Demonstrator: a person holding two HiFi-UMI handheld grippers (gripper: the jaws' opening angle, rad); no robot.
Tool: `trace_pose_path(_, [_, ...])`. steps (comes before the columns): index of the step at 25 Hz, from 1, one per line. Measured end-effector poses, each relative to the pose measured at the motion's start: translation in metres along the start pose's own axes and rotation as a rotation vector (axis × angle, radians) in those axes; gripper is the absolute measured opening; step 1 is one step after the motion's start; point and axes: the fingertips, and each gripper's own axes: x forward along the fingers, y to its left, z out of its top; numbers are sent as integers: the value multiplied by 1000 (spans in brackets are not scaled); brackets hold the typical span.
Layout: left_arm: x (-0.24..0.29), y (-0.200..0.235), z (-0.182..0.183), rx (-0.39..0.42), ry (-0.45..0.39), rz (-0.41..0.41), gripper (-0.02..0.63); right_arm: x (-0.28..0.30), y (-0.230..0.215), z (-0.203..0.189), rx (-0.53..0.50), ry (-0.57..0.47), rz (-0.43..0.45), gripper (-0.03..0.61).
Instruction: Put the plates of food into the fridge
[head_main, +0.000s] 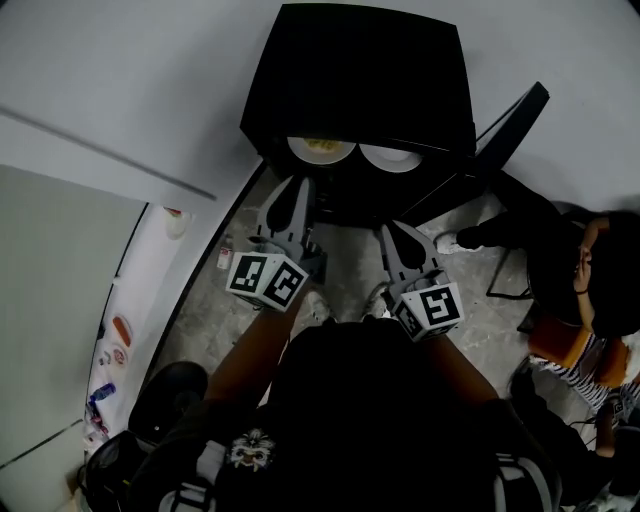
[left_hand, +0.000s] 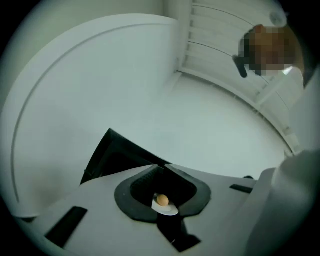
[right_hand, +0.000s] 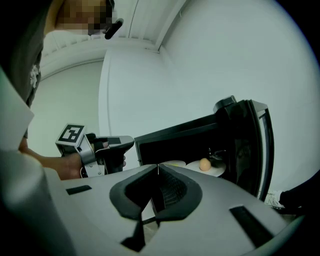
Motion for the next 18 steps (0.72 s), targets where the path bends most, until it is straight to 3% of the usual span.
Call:
trace_pose_path(3, [-5, -16, -1, 171, 47, -14, 23, 0, 11, 18, 2, -60, 33, 25])
trace_pose_path(9, [-29, -45, -1, 370, 107, -64, 21, -1, 27, 63, -64, -179, 62, 25])
trace_pose_path(12, [-37, -51, 0, 418, 118, -52, 23, 0, 27, 87, -100, -228, 34, 25])
trace_pose_path(18, [-45, -58, 10, 438, 98, -47, 23, 1, 36, 118, -247, -271, -32, 25])
